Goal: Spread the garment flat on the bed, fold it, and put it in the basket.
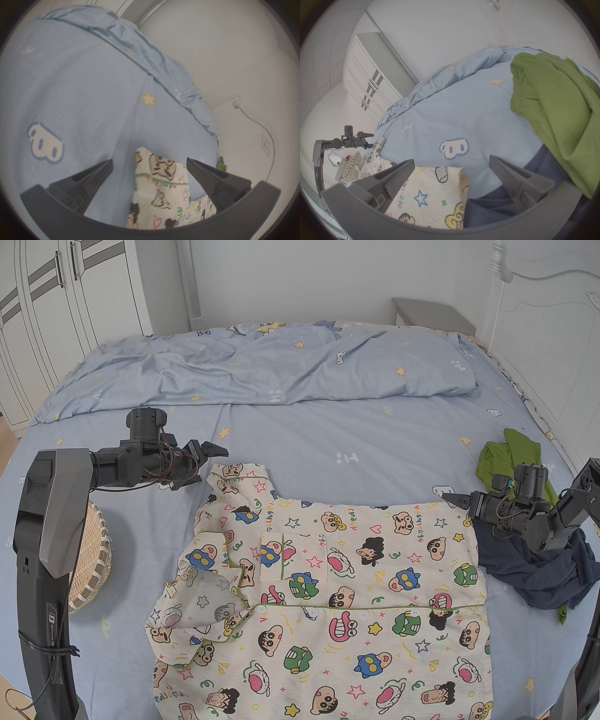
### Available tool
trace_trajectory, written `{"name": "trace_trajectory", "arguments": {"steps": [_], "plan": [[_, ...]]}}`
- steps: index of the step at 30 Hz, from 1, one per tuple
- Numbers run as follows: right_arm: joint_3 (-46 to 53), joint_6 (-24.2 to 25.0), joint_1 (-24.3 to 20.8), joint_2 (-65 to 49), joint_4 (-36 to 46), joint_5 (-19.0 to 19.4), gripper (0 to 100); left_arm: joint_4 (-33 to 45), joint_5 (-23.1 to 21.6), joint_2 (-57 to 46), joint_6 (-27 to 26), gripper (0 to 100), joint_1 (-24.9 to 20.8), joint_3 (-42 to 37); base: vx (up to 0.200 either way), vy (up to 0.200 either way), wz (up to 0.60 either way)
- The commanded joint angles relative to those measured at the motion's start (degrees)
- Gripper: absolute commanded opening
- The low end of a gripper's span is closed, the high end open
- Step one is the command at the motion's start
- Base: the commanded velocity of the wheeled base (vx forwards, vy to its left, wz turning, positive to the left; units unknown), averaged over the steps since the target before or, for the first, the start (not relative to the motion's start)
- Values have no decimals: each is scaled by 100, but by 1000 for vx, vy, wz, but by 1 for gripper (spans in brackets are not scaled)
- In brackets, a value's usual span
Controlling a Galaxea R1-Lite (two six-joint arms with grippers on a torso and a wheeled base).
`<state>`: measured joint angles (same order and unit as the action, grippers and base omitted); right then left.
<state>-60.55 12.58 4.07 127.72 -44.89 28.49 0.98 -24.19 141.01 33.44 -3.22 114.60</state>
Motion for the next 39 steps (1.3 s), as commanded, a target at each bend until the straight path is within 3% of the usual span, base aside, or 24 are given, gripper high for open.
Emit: {"name": "trace_trajectory", "arguments": {"steps": [1, 10, 17, 20, 24, 29, 33, 39], "plan": [[61, 60, 59, -160, -20, 8, 100, 342, 46, 23, 14, 100, 137, -1, 0, 0, 0], [263, 227, 173, -687, -38, 34, 100, 869, 54, -337, 268, 100, 172, -1, 0, 0, 0], [703, 236, 217, -1267, -29, 69, 100, 2214, 28, -1339, 189, 100, 471, -1, 0, 0, 0], [870, 271, 208, -1399, -29, 69, 100, 2425, -51, -1629, 57, 100, 524, -166, 0, 0, 0], [1485, 306, 129, -1803, -73, 69, 100, 2302, -280, -2121, -839, 100, 603, -1810, 0, 0, 0], [2293, 306, 23, -2243, -214, 69, 100, 1300, -1071, -2754, -839, 100, 761, -3462, 0, 0, 0], [3005, 324, 6, -2630, -530, 69, 100, 175, -1976, -3097, -962, 100, 1007, -5044, 0, 0, 0], [3664, 640, -3, -3201, -732, 122, 100, -1275, -2073, -3071, -1076, 100, 1130, -6512, 0, 0, 0]]}}
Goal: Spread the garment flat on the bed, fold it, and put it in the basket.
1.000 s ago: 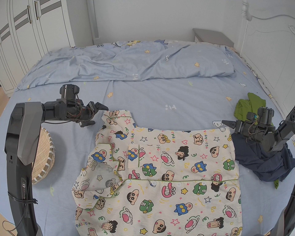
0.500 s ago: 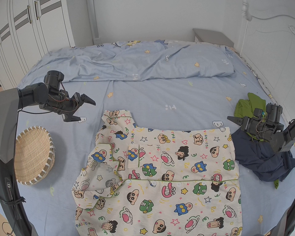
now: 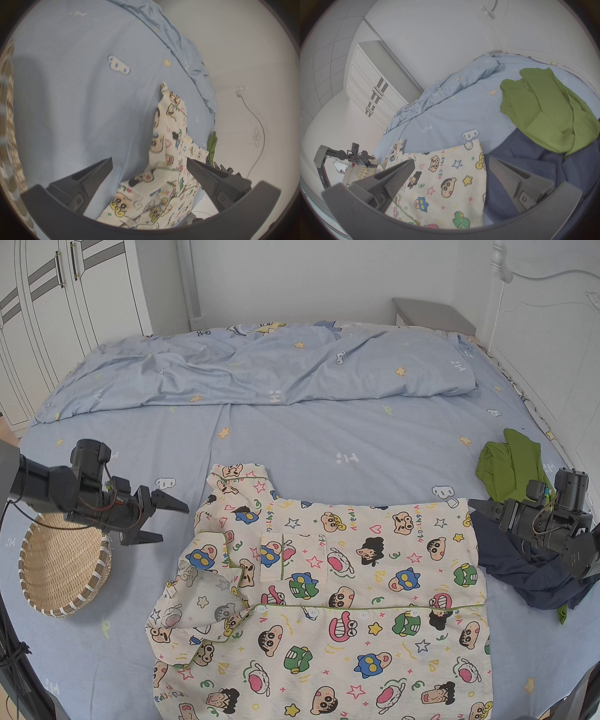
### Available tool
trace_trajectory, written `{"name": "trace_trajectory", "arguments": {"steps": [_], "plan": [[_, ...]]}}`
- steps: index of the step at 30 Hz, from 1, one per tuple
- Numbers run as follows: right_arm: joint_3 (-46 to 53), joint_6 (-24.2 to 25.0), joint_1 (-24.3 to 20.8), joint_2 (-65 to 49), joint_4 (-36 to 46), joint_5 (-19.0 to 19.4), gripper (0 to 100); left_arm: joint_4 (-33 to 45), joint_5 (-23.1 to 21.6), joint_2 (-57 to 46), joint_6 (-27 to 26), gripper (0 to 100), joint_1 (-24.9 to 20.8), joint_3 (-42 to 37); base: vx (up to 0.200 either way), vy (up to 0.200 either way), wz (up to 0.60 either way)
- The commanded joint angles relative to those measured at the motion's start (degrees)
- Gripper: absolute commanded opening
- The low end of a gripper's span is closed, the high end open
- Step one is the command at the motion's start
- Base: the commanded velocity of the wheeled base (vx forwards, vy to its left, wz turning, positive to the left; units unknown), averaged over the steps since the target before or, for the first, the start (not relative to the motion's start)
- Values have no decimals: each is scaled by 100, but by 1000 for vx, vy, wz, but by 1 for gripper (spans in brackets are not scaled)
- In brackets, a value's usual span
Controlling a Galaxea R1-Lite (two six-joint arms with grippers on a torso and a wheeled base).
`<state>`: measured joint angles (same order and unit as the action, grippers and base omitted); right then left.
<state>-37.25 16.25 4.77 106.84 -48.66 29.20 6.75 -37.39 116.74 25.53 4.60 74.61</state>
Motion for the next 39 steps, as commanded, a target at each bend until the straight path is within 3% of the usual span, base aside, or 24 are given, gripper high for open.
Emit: {"name": "trace_trajectory", "arguments": {"steps": [1, 7, 12, 29, 35, 39], "plan": [[1449, 326, -64, -1209, -363, 121, 100, -2073, -770, -626, -259, 100, 349, -2723, 0, 0, 0], [1660, 361, -46, -1429, -495, 280, 100, -3479, -805, -547, -250, 100, 393, -3769, 0, 0, 0], [1660, 361, -46, -1420, -495, 280, 100, -4534, -884, -222, -215, 100, 437, -4200, 0, 0, 0], [1642, 353, -28, -1385, -504, 288, 100, -5580, -1069, 367, -92, 100, 367, -4244, 0, 0, 0], [1642, 353, -28, -1367, -512, 280, 100, -6010, -1104, 411, 444, 100, 217, -4244, 0, 0, 0], [1660, 353, -20, -1350, -600, 280, 100, -6256, -1245, 526, 497, 100, 217, -4305, 0, 0, 0]]}}
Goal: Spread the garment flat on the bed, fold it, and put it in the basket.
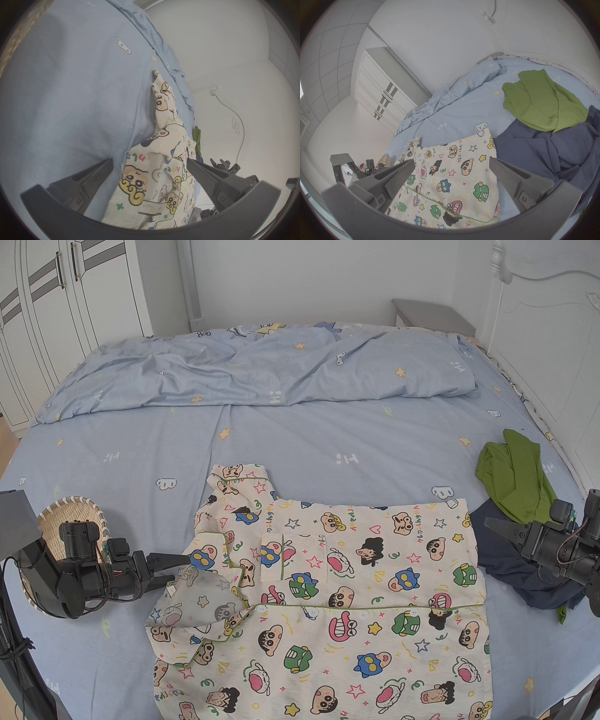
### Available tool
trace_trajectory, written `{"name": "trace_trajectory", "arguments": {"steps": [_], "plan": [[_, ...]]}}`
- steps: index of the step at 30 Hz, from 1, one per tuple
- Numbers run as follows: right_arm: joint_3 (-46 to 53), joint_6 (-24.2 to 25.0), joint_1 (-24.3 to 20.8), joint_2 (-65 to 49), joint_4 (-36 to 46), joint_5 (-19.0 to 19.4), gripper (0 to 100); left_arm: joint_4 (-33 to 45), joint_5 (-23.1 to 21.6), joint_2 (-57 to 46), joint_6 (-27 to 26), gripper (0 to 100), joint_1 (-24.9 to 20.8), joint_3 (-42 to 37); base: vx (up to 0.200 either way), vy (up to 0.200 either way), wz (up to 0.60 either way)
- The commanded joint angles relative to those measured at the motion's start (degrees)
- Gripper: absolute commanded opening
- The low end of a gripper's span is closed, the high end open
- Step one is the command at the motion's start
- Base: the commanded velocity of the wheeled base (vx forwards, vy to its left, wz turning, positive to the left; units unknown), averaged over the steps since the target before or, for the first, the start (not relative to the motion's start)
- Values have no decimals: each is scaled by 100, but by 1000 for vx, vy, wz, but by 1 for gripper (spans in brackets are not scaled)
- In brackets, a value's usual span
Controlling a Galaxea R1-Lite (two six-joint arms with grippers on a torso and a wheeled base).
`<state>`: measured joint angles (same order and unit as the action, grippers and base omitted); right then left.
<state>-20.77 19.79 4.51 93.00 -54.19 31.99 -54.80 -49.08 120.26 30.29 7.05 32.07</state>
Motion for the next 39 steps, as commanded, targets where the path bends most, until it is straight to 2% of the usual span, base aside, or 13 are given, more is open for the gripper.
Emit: {"name": "trace_trajectory", "arguments": {"steps": [1, 6, 7, 19, 29, 31, 39], "plan": [[12, -1, 6, 34, -66, 0, 100, -189, -119, 200, 20, 100, -28, -70, 0, 0, 0], [12, -1, 6, 34, -66, 0, 100, -347, -137, 287, 20, 100, -28, -96, 0, 0, 0], [21, -1, -3, 34, -66, 0, 100, -365, -128, 331, 20, 0, -28, -87, 0, 0, 0], [21, -1, -3, 51, -66, 0, 100, -462, -119, 340, 29, 0, 69, -26, 0, 0, 0], [47, -10, -29, 43, -66, 0, 100, -778, -84, 287, 38, 0, 543, -158, 0, 0, 0], [38, -10, -29, 43, -66, 0, 100, -778, -84, 314, 38, 0, 754, -201, 0, 0, 0], [38, -10, -20, 43, -66, 0, 100, -787, -75, 331, -24, 0, 833, -492, 0, 0, 0]]}}
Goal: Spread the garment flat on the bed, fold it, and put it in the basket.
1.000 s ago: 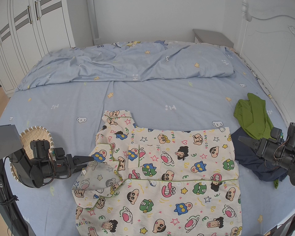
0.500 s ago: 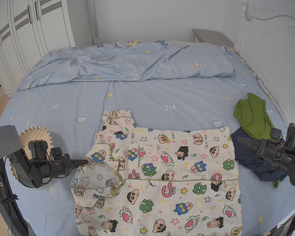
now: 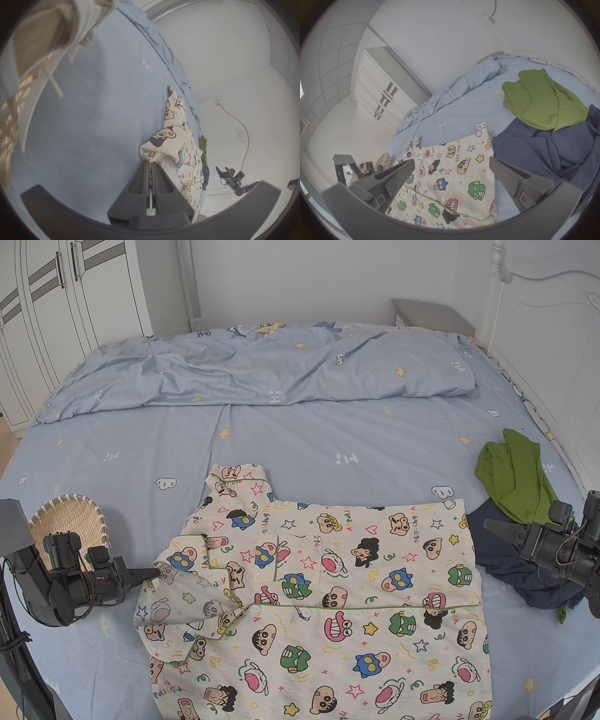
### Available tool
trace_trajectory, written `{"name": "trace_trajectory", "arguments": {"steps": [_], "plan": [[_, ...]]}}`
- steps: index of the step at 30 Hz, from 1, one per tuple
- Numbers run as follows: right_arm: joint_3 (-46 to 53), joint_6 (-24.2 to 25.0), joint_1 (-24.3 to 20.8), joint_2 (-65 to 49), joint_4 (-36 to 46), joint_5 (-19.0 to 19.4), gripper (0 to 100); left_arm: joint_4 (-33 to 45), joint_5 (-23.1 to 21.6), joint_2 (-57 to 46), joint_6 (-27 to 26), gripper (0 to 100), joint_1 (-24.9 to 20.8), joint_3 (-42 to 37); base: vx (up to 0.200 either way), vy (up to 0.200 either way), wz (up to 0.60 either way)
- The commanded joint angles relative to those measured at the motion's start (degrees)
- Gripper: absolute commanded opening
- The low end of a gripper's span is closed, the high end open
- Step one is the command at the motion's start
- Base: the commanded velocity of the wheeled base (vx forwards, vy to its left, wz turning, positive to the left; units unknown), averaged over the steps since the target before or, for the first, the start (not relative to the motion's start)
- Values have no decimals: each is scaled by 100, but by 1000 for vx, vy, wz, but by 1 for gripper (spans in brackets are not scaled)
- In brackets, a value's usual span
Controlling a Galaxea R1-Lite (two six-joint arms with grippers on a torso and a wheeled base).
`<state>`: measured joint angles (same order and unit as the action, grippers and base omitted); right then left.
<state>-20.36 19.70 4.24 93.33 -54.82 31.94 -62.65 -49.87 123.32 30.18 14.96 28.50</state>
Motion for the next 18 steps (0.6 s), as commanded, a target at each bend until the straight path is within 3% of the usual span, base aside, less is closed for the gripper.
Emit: {"name": "trace_trajectory", "arguments": {"steps": [1, 16, 17, 18], "plan": [[-3, -1, 6, 10, -2, 5, 100, -2, 4, 25, -13, 0, 51, -152, 0, 0, 0], [-3, -1, -2, -25, -2, 5, 100, -336, 21, -1, 40, 0, 25, -152, 0, 0, 0], [-3, -1, -2, -25, -2, 5, 100, -336, 21, -1, 40, 100, 25, -152, 0, 0, 0], [-3, -1, -2, -25, -2, 5, 100, -345, 21, -10, 40, 100, 16, -169, 0, 0, 0]]}}
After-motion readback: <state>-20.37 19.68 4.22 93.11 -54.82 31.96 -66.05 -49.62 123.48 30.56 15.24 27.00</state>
